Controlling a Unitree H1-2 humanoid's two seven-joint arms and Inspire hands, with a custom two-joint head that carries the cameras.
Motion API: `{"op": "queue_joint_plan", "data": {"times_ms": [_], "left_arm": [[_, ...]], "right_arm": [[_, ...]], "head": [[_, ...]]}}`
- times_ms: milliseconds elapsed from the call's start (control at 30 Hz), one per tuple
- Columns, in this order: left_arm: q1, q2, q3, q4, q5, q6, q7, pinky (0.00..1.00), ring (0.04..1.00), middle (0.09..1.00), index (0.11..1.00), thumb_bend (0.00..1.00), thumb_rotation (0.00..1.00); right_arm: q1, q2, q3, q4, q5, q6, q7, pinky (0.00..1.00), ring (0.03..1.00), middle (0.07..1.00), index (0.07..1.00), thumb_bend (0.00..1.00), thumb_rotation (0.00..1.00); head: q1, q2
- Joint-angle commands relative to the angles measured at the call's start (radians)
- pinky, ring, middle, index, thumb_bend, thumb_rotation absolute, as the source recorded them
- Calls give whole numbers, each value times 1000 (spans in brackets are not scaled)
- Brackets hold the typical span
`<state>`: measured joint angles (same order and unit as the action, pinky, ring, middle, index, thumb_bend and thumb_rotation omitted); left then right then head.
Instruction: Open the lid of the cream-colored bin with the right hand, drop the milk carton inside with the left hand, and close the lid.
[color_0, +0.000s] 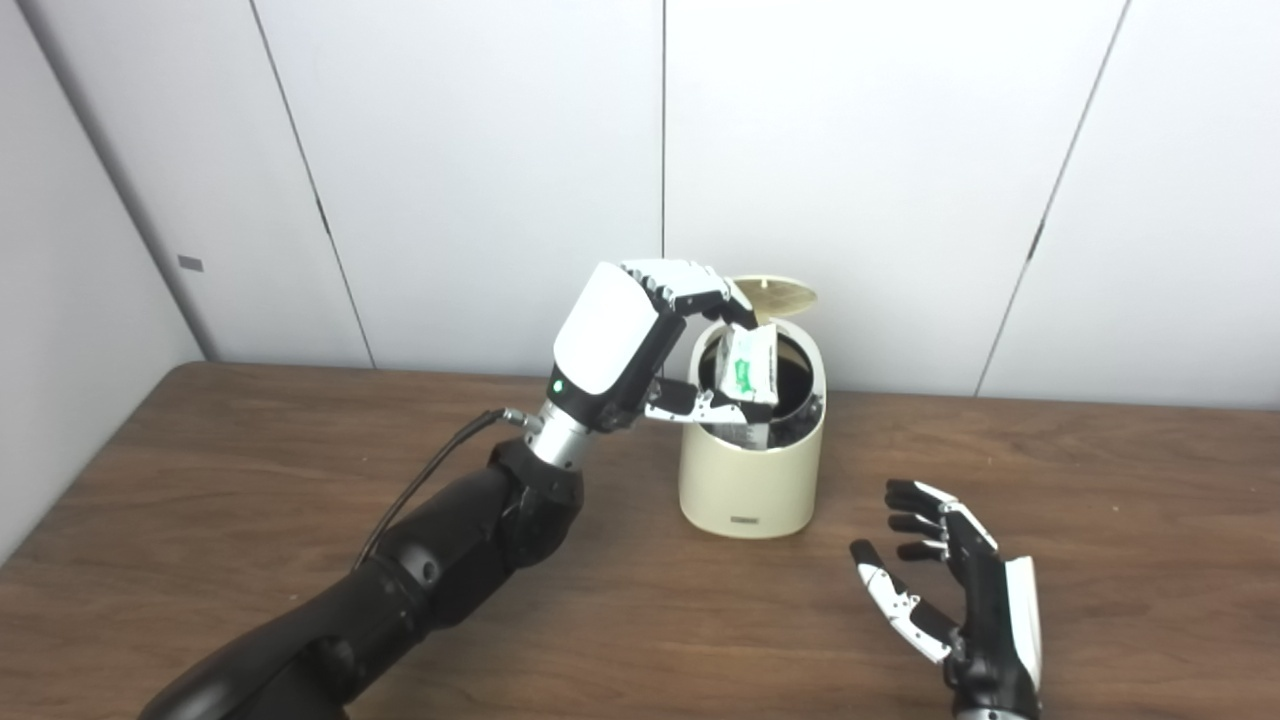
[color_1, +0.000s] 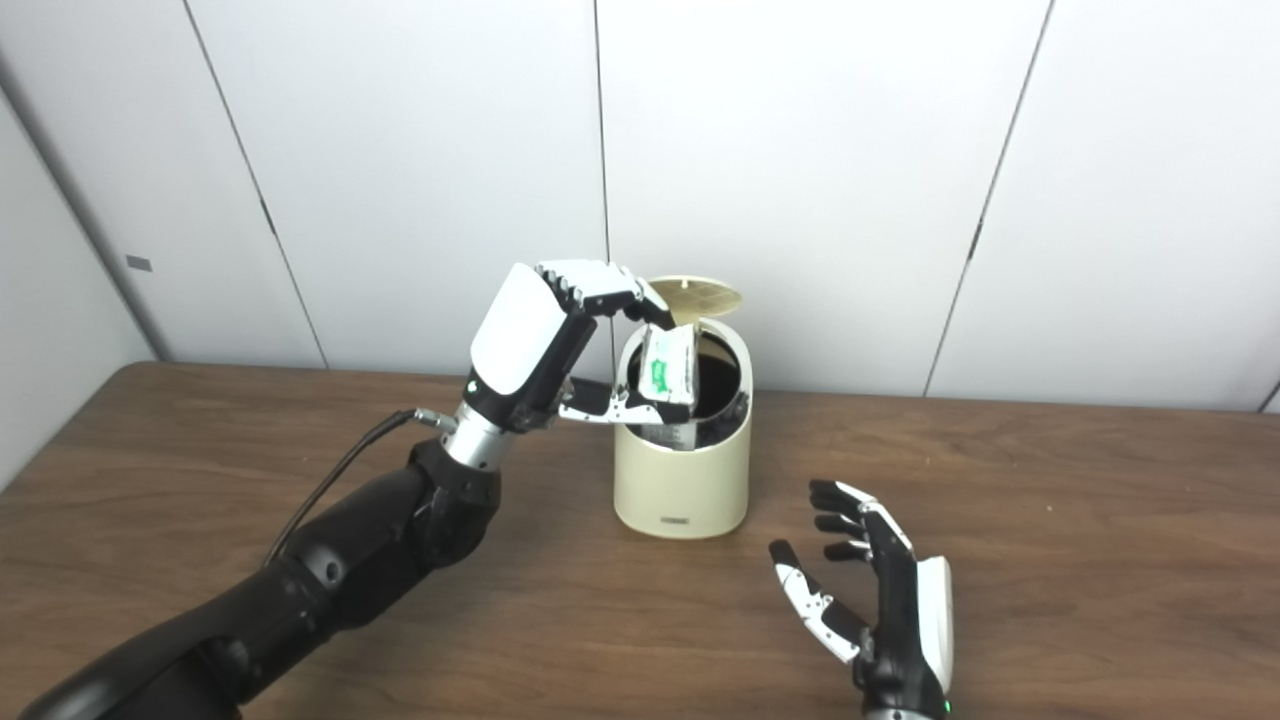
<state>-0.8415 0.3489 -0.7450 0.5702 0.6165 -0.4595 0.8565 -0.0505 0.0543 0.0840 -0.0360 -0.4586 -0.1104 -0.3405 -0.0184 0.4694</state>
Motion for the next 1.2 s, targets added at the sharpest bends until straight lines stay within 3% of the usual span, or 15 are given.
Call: {"op": "queue_joint_plan", "data": {"times_ms": [0,100,233,567,600,633,700,933,1167], "left_arm": [[-32,23,11,-40,-27,-10,5,395,498,493,482,522,0],[-32,26,11,-45,-31,-10,0,397,498,495,481,523,0],[-29,27,21,-55,-44,-10,-26,406,513,534,488,520,73],[-26,27,23,-62,-81,-10,-65,435,547,564,490,519,80],[-26,29,22,-63,-87,-10,-70,446,557,569,526,799,200],[-25,30,21,-64,-96,-10,-78,449,560,571,538,894,241],[-25,32,21,-64,-110,-10,-91,466,573,579,556,979,314],[-25,32,24,-57,-116,-10,-106,500,608,614,609,1000,451],[-21,25,38,-59,-109,-10,-118,498,613,634,635,1000,445]], "right_arm": [[16,4,6,12,-3,-24,-3,543,661,699,698,262,193],[17,6,6,12,-2,-25,-4,544,662,699,698,266,190],[18,10,7,4,-6,-14,-4,540,659,700,696,266,157],[17,9,7,-1,-10,-4,1,526,652,699,700,262,209],[15,9,7,3,-10,-8,-1,528,653,698,699,261,184],[14,8,8,5,-10,-14,-2,529,653,698,698,261,174],[12,9,9,8,-10,-17,-4,535,657,697,698,257,152],[11,8,10,16,-6,-30,-7,518,641,689,693,258,170],[14,9,10,8,-11,-20,-5,548,664,697,697,259,195]], "head": [[-1,1],[-1,2],[-1,2],[1,2],[1,2],[0,1],[0,0],[-2,0],[-1,3]]}}
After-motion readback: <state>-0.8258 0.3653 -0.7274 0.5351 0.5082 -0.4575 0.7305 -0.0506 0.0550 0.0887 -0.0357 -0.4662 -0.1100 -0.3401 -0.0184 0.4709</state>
